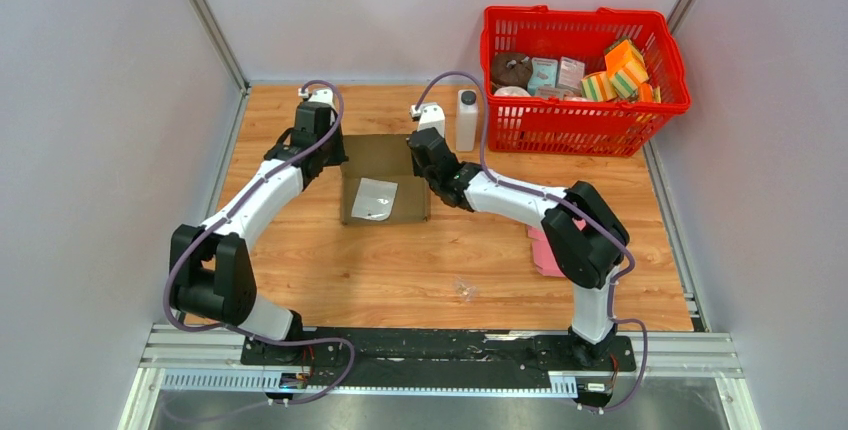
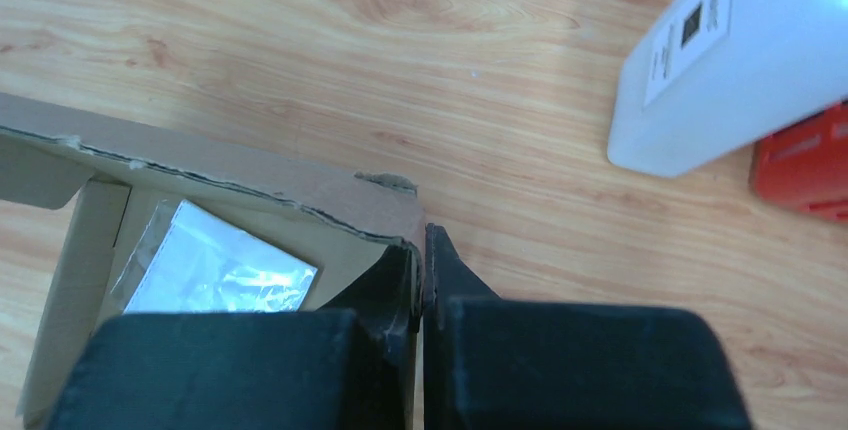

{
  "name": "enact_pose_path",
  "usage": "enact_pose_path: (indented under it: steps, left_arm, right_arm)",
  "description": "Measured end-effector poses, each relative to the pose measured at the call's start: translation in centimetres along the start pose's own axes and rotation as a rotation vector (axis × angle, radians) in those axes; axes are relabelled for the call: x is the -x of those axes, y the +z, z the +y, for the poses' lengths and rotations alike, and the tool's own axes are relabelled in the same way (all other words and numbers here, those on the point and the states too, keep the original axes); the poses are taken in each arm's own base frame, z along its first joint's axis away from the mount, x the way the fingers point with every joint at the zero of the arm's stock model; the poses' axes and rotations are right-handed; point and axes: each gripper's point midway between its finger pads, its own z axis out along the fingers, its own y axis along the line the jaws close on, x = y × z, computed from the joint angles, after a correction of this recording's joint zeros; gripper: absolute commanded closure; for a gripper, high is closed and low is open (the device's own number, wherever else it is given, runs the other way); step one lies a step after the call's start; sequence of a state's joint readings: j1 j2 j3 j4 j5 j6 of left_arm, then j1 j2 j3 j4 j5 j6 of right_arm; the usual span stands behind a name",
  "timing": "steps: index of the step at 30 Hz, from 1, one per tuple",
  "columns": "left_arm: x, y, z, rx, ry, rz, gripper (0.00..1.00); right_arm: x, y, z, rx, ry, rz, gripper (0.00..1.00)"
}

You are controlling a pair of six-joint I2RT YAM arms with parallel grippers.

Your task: Fold the paper box

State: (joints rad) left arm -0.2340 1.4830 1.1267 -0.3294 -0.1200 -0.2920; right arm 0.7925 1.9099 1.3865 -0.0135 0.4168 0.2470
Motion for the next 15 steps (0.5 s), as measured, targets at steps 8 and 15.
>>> enact_pose_path:
  steps: [8, 15]
  left_arm:
    - [-3.0, -0.4, -1.1, 0.027, -0.072, -0.084, 1.0]
    - [-4.5, -1.7, -1.5, -0.01, -0.123, -0.189, 1.0]
  right_arm:
    - [-2.8, -0.8, -1.3, -0.1, 0.095, -0.127, 1.0]
    - [-4.2, -2.9, -1.0, -0.084, 0.127, -0.237, 1.0]
